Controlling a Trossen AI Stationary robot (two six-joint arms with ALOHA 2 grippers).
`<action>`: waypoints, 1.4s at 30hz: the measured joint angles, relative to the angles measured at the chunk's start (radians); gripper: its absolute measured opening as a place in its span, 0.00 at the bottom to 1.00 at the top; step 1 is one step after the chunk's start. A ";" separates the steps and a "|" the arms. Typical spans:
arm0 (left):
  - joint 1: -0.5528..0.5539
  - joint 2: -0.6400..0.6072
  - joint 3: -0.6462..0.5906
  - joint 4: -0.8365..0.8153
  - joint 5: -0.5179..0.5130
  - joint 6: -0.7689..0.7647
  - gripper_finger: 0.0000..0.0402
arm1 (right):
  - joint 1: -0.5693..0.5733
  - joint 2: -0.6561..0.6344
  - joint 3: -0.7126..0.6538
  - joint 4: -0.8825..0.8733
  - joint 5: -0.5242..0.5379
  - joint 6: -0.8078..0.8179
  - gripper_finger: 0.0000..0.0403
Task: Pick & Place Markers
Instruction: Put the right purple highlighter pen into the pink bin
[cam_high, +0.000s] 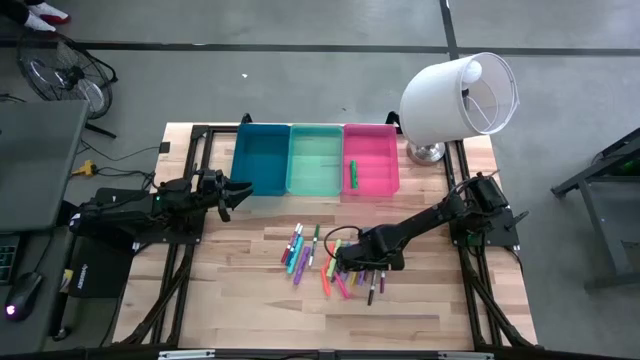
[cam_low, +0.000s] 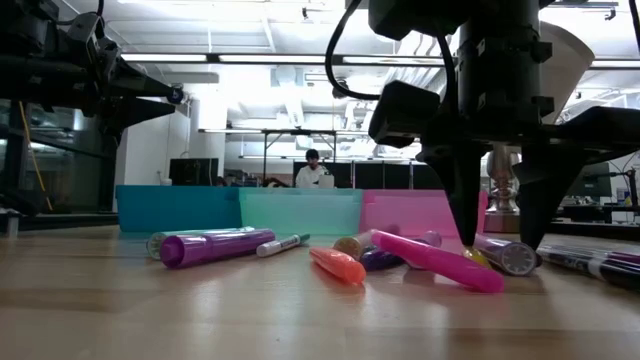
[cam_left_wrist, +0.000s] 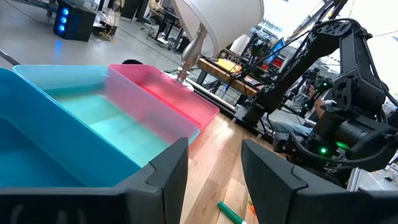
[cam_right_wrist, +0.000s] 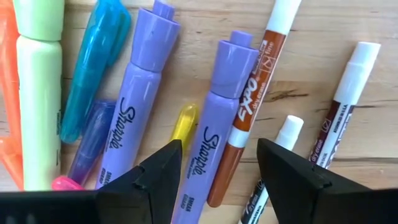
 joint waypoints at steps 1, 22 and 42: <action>0.000 0.000 0.000 0.000 0.000 0.000 0.37 | 0.000 0.000 0.000 0.000 0.003 -0.002 0.49; 0.000 0.000 0.000 0.000 0.000 0.000 0.37 | -0.023 0.002 0.001 -0.021 -0.058 -0.161 0.49; 0.000 0.000 0.000 0.000 0.000 0.000 0.37 | -0.036 -0.028 0.003 0.019 -0.052 -0.203 0.49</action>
